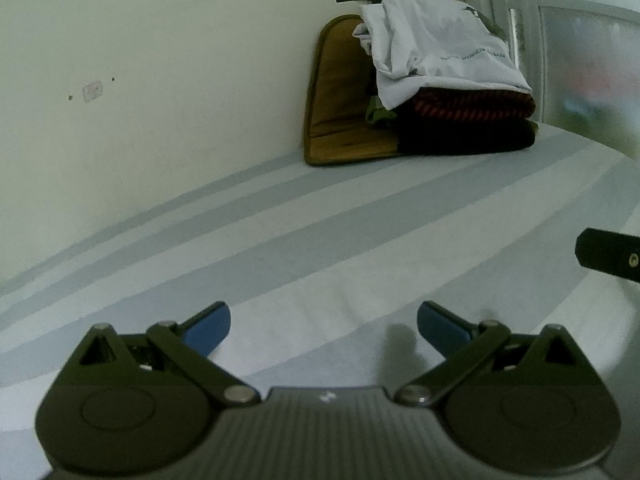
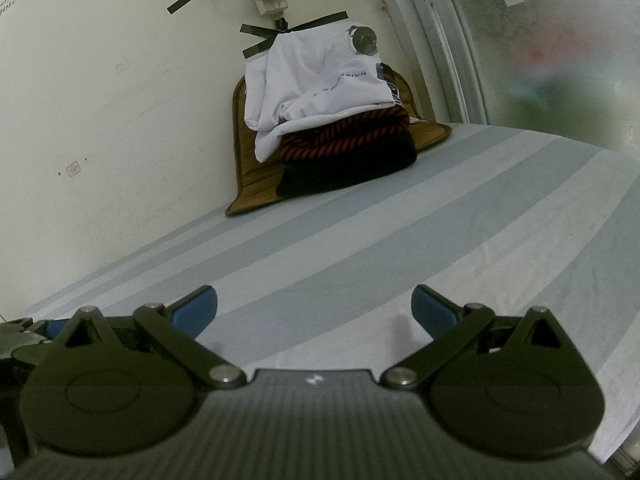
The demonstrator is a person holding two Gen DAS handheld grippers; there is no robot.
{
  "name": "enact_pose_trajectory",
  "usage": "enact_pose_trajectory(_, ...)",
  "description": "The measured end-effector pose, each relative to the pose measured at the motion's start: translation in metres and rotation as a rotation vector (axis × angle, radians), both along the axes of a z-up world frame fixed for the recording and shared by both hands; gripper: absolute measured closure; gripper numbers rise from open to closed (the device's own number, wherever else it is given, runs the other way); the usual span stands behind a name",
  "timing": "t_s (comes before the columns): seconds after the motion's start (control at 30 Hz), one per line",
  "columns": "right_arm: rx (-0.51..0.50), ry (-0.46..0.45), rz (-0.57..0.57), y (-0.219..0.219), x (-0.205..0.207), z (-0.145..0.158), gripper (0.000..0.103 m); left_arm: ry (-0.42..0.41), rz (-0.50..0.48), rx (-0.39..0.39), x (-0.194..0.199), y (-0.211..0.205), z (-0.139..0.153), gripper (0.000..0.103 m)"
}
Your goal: Fold small clothes
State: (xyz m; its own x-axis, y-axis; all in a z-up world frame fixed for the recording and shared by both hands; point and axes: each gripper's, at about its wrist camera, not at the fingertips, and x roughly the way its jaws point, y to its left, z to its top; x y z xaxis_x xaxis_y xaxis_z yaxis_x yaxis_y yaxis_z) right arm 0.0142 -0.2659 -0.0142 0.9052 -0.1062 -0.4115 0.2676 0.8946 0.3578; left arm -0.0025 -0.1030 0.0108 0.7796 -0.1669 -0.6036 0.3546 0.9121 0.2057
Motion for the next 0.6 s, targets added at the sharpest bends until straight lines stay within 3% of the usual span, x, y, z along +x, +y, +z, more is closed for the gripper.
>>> enact_pose_trajectory(0.6,-0.008,-0.002,0.001,0.0028,0.0001,0.0046,0.000,0.011,-0.021,-0.013,0.0013,0.0020,-0.0007,0.000)
